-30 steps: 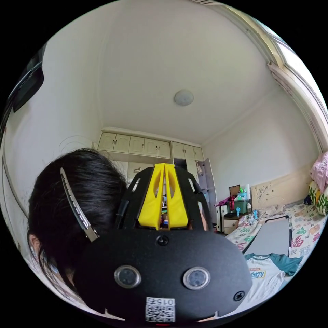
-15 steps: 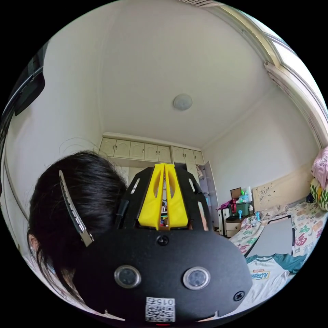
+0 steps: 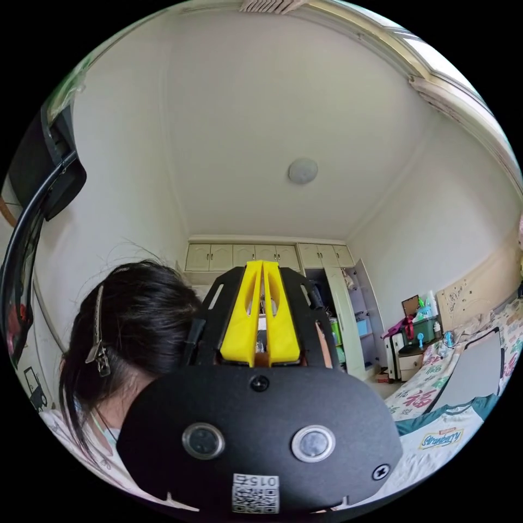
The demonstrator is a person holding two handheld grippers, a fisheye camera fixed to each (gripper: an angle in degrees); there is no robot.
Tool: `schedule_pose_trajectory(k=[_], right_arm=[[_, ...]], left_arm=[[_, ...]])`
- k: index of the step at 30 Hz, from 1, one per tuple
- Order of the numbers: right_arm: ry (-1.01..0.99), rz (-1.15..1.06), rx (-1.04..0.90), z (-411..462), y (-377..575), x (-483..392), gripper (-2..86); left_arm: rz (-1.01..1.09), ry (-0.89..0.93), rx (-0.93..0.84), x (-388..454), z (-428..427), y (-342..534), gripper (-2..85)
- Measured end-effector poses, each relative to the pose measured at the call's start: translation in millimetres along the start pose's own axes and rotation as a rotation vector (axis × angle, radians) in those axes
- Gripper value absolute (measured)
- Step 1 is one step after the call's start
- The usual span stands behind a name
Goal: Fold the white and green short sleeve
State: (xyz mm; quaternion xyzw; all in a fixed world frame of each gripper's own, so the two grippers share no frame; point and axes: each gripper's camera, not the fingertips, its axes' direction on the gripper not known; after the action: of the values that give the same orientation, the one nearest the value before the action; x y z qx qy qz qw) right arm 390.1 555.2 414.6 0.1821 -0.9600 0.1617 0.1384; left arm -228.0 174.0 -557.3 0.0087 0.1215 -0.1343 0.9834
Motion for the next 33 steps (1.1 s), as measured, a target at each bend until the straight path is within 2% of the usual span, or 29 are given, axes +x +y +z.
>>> schedule_pose_trajectory(k=[10, 16, 22, 25, 28, 33], right_arm=[[0.039, 0.053, -0.11, 47, -82, 58, -0.5], [0.017, 0.064, -0.091, 88, -136, 108, -0.5], [0.105, 0.025, -0.169, 126, -181, 191, -0.1], [0.248, -0.01, -0.206, 115, -188, 261, 1.2], [0.474, 0.102, -0.347, 96, -183, 359, 5.6], [0.766, 0.608, -0.508, 14, -117, 559, 10.0]], left_arm=[[0.021, 0.006, -0.029, -3, -27, -26, 6.2], [0.039, 0.021, -0.06, -9, -46, -41, 6.4], [0.078, 0.059, -0.124, -18, -66, -56, 8.0], [0.117, 0.114, -0.21, -21, -74, -62, 10.0], [0.149, 0.178, -0.316, -25, -81, -64, 11.2], [0.167, 0.267, -0.502, -36, -81, -65, 12.4]])
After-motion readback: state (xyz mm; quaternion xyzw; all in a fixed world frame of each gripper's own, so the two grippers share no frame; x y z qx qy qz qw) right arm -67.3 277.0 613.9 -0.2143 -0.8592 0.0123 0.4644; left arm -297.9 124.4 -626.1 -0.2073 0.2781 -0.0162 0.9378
